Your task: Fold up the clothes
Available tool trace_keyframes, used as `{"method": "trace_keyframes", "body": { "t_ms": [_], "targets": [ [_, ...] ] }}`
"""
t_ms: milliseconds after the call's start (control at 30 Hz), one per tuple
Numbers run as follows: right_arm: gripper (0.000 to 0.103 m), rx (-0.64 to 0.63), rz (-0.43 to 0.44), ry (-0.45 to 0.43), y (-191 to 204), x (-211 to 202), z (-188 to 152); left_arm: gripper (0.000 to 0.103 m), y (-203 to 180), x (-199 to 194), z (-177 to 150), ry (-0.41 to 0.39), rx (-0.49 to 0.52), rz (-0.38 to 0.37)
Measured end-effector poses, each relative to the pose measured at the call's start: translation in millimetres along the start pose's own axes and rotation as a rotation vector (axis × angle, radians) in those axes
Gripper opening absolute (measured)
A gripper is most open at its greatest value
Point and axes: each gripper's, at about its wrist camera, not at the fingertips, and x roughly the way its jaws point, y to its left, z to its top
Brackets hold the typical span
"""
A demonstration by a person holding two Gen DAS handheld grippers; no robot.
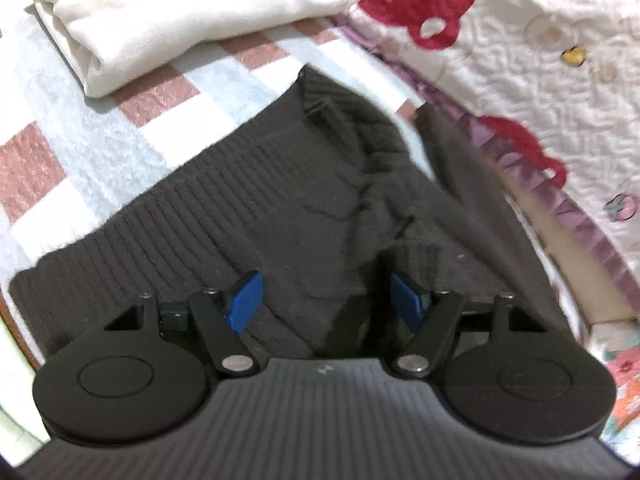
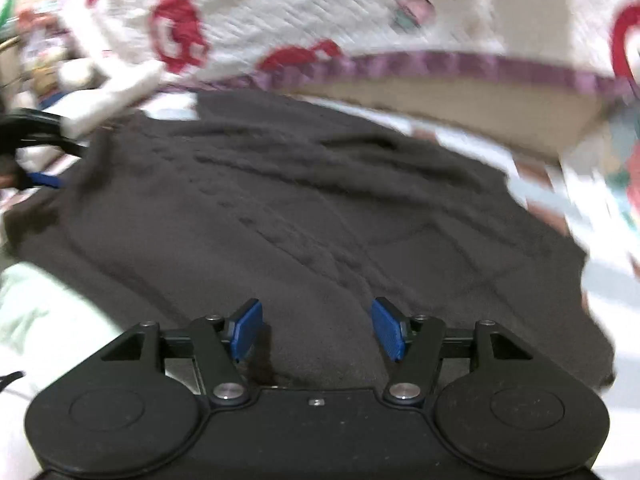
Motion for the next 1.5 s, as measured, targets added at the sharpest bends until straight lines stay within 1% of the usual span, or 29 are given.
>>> {"method": "trace_keyframes", "body": {
  "t_ms": [33, 67, 133, 200, 333, 367, 433, 500, 533, 600, 800, 867, 1000, 1067, 1100, 1167, 1200, 1233, 1267, 1300, 1333, 1500],
  "targets": [
    [0.069, 0.029, -0.004, 0.009, -2, 6, -2, 0.070, 0, -8, 4, -0.031, 0.023, 0.030],
    [0.070, 0.059, -0.009, 0.018, -3, 12, -5, 0.070, 0, -17, 8, -0.074, 0.055, 0.077],
    [0.070, 0.031, -0.012, 0.010, -1, 9, -10, 0.070, 4, -35, 15, -0.147, 0.119, 0.157],
    [0.071, 0.004, -0.022, 0.010, 3, 8, -5, 0.073, 20, -42, 20, -0.135, 0.164, 0.200],
    [0.072, -0.050, -0.044, 0.009, 13, 6, 5, 0.073, 56, -39, 30, -0.015, 0.224, 0.238],
    [0.072, -0.063, -0.049, 0.009, 15, 5, 7, 0.073, 63, -38, 32, 0.006, 0.247, 0.229],
    [0.072, -0.090, -0.060, 0.008, 20, 5, 12, 0.073, 73, -36, 29, 0.038, 0.300, 0.174],
    [0.072, -0.117, -0.071, 0.008, 24, 4, 18, 0.074, 79, -31, 23, 0.061, 0.347, 0.162],
    [0.072, -0.130, -0.076, 0.008, 27, 3, 20, 0.074, 82, -28, 19, 0.075, 0.364, 0.173],
    [0.073, -0.157, -0.087, 0.008, 31, 2, 25, 0.074, 78, -25, 15, 0.069, 0.380, 0.161],
    [0.073, -0.198, 0.012, -0.006, 57, 25, 50, 0.074, 64, -19, 6, 0.029, 0.423, 0.099],
    [0.073, -0.196, 0.028, 0.015, 63, 37, 53, 0.074, 58, -15, 4, 0.020, 0.441, 0.079],
    [0.073, -0.209, 0.033, 0.037, 69, 50, 51, 0.074, 51, 3, -1, 0.035, 0.494, 0.111],
    [0.073, -0.210, 0.034, 0.038, 69, 54, 51, 0.077, 48, 11, -3, 0.038, 0.518, 0.131],
    [0.073, -0.204, 0.036, 0.038, 68, 55, 52, 0.081, 47, 15, -2, 0.035, 0.526, 0.142],
    [0.073, -0.180, 0.040, 0.041, 67, 59, 54, 0.082, 48, 19, 1, 0.021, 0.509, 0.137],
    [0.074, -0.168, 0.042, 0.042, 66, 60, 54, 0.080, 46, 19, 1, 0.017, 0.520, 0.137],
    [0.074, -0.168, 0.042, 0.042, 66, 60, 54, 0.065, 44, 20, 0, 0.015, 0.542, 0.139],
    [0.074, -0.170, 0.041, 0.041, 67, 60, 54, 0.053, 43, 14, -1, 0.000, 0.543, 0.142],
    [0.074, -0.172, 0.041, 0.040, 67, 60, 53, 0.014, 42, 5, -2, -0.020, 0.535, 0.145],
    [0.074, -0.173, 0.040, 0.039, 67, 60, 53, 0.010, 42, -3, -3, -0.040, 0.526, 0.147],
    [0.074, -0.209, 0.031, 0.044, 69, 57, 54, 0.008, 40, -47, -7, -0.141, 0.484, 0.161]
  ]
}}
